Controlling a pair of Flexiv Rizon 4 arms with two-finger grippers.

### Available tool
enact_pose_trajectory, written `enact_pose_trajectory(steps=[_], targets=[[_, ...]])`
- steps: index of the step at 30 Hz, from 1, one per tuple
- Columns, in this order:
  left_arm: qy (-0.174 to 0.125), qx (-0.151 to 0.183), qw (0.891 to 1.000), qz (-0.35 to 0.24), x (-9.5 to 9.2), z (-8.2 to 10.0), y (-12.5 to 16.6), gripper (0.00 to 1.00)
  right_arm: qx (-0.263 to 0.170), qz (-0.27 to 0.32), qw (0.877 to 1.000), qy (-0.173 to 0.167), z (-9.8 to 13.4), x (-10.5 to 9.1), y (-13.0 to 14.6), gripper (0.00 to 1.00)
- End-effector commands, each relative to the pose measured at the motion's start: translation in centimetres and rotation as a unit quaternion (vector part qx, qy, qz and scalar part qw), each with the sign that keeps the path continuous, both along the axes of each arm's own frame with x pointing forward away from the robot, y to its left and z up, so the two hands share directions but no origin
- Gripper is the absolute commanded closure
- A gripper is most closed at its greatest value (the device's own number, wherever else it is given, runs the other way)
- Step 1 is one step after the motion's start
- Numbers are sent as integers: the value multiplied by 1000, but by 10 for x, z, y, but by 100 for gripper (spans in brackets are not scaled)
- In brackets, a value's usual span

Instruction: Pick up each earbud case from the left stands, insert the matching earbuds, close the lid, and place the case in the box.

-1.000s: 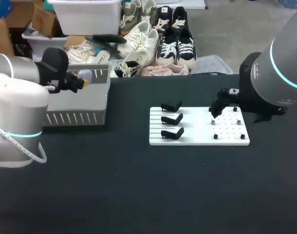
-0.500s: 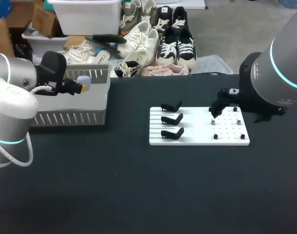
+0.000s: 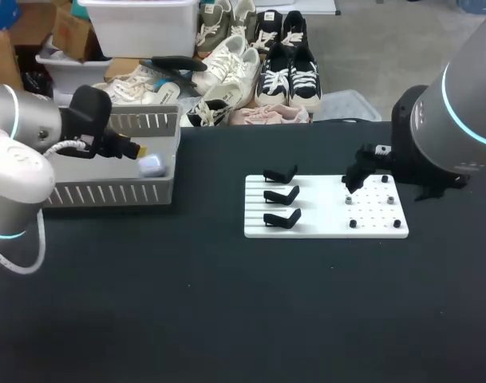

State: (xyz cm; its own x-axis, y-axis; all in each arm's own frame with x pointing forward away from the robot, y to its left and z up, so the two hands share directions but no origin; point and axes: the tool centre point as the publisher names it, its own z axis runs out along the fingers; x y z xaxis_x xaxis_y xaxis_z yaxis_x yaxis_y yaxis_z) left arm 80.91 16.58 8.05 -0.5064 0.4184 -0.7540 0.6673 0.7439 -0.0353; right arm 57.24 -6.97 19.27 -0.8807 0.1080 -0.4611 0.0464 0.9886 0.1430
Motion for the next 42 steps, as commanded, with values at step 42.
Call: enact_pose_trajectory(steps=[42], targets=[[-93, -106, 967, -213, -158, 59, -162, 0, 1, -2, 1000, -4, -1, -2, -1, 0]])
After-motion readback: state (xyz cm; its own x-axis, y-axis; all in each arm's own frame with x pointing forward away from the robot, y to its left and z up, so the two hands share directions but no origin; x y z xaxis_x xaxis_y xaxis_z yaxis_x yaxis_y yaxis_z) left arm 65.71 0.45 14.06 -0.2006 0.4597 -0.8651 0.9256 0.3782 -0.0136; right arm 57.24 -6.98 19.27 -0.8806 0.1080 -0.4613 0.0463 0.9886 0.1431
